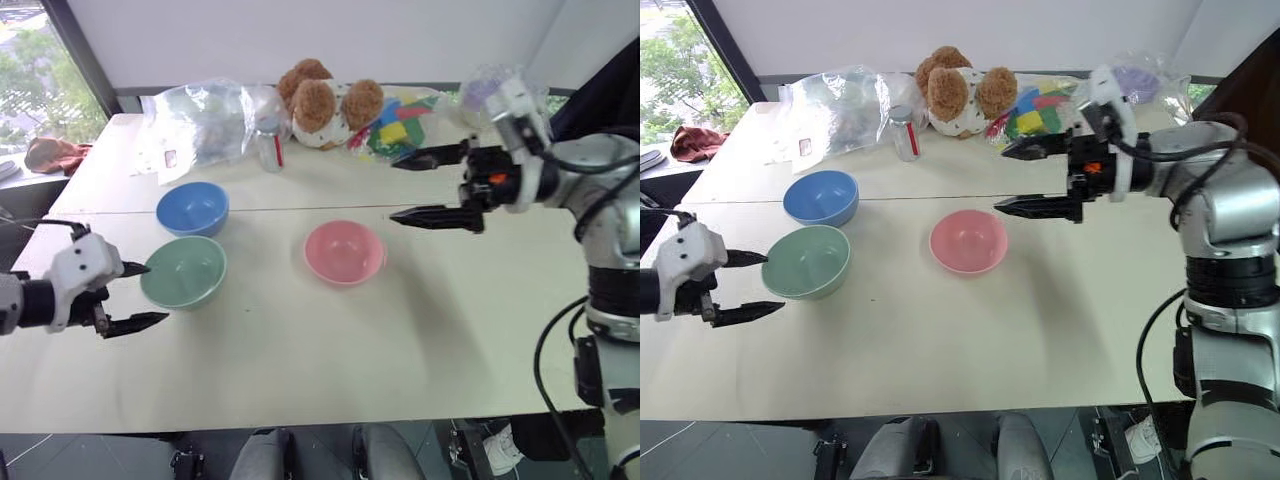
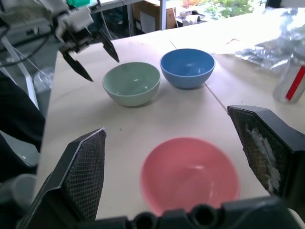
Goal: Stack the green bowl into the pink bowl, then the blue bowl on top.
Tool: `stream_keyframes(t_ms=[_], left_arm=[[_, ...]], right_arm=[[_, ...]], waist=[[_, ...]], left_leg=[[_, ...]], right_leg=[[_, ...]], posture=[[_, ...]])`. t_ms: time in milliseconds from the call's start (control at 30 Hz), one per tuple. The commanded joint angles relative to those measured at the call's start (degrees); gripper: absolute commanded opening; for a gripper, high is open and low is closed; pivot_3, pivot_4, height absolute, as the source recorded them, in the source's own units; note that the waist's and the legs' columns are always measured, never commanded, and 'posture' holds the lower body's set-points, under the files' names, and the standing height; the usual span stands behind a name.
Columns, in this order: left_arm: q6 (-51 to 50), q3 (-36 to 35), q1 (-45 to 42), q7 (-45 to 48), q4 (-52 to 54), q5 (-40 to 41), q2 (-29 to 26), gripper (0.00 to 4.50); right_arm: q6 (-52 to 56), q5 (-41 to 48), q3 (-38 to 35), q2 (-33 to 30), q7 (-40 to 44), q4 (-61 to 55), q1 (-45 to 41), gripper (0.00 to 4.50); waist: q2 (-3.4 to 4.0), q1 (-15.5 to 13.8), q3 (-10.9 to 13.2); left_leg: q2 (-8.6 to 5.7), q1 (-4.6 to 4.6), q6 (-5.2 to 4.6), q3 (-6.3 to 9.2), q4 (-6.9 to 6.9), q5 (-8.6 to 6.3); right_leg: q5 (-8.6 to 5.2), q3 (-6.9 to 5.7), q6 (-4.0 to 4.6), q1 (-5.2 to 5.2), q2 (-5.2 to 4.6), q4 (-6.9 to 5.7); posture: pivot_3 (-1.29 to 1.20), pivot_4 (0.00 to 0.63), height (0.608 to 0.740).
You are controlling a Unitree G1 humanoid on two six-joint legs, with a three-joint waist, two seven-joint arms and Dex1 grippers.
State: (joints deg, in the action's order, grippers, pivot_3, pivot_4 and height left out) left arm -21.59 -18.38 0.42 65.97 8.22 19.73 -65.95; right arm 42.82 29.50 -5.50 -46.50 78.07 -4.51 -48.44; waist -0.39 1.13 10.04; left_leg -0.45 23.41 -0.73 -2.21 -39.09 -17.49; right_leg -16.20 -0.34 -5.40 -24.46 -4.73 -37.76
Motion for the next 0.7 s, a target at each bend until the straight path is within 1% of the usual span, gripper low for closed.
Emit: stream_keyframes(t_ms=[33,133,267,367,400,467,500,533,600,700], left_arm=[[2.9,3.8,-3.9,-1.1,-2.0,-2.5,1.4,4.50],[5.3,7.9,-6.8,-1.2,-4.7,-5.3,2.3,4.50],[6.3,11.6,-9.8,0.0,-6.8,-6.5,3.5,4.50],[7.8,13.9,-11.0,0.6,-8.7,-8.0,4.1,3.73],[8.2,14.3,-11.3,0.7,-9.1,-8.3,4.3,3.27],[9.2,15.5,-12.7,1.3,-10.1,-8.6,4.7,2.16],[9.6,16.0,-13.2,1.7,-10.5,-8.8,4.9,1.75],[9.7,16.3,-14.0,2.2,-10.3,-8.5,5.2,1.08],[8.6,16.7,-15.9,3.4,-8.8,-6.8,5.8,0.04],[6.8,17.3,-18.6,5.8,-6.2,-4.6,6.3,0.04]], right_arm=[[2.0,3.8,-3.2,-2.2,-1.9,-4.8,1.5,4.45],[4.2,6.5,-5.1,-3.2,-4.1,-6.8,2.7,4.45],[5.8,9.0,-6.3,-4.5,-6.0,-8.7,4.2,4.45],[5.2,9.1,-6.1,-6.1,-6.5,-9.1,6.2,4.50],[4.9,9.0,-6.0,-6.5,-6.6,-9.2,6.6,4.50],[4.4,9.0,-6.2,-7.2,-6.6,-9.4,7.4,4.50],[4.2,9.1,-6.2,-7.5,-6.7,-9.5,7.7,4.50],[4.1,9.1,-6.3,-7.9,-6.8,-9.6,8.0,4.50],[3.8,9.2,-6.5,-8.7,-7.1,-9.8,8.6,4.50],[3.8,9.8,-6.8,-9.4,-7.5,-10.1,9.0,4.50]], waist=[[0.03,0.1,0.0],[0.02,0.0,0.0],[0.02,-0.2,0.0],[0.00,-0.2,0.0],[0.01,-0.2,0.0],[0.01,-0.2,0.0],[0.01,-0.2,0.0],[0.00,-0.2,0.0],[-0.03,-0.3,0.0],[0.04,-0.3,0.0]], left_leg=[[0.00,0.00,0.00,-0.02,0.00,0.00],[0.00,0.01,0.00,-0.04,-0.02,0.00],[0.00,0.01,0.00,-0.04,-0.02,0.00],[0.00,0.01,-0.01,-0.04,-0.02,0.00],[0.00,0.02,-0.01,-0.05,-0.03,0.00],[0.00,0.02,-0.01,-0.07,-0.03,0.00],[0.00,0.02,-0.01,-0.07,-0.03,0.00],[0.00,0.01,-0.01,-0.07,-0.04,0.00],[0.00,0.01,-0.02,-0.07,-0.05,0.00],[-0.01,0.01,-0.03,-0.11,-0.08,-0.01]], right_leg=[[0.00,0.01,0.00,-0.01,0.00,0.00],[0.00,0.01,0.00,-0.01,-0.02,-0.01],[0.00,0.00,-0.01,-0.01,-0.02,-0.01],[0.00,0.01,-0.01,0.00,-0.03,0.00],[0.00,0.01,-0.01,0.00,-0.03,0.00],[0.00,0.01,-0.01,0.00,-0.03,0.00],[0.00,0.01,-0.01,-0.01,-0.03,0.00],[0.00,0.01,-0.01,-0.01,-0.03,-0.01],[0.01,0.01,-0.01,0.00,-0.03,-0.01],[0.01,0.03,-0.01,0.02,-0.04,-0.01]], posture=[[0.00,0.150,0.740],[0.00,0.150,0.740],[0.00,0.150,0.740],[0.00,0.150,0.740],[0.00,0.150,0.740],[0.00,0.150,0.740],[0.00,0.150,0.740],[0.00,0.150,0.740],[0.00,0.150,0.740],[0.00,0.150,0.740]])
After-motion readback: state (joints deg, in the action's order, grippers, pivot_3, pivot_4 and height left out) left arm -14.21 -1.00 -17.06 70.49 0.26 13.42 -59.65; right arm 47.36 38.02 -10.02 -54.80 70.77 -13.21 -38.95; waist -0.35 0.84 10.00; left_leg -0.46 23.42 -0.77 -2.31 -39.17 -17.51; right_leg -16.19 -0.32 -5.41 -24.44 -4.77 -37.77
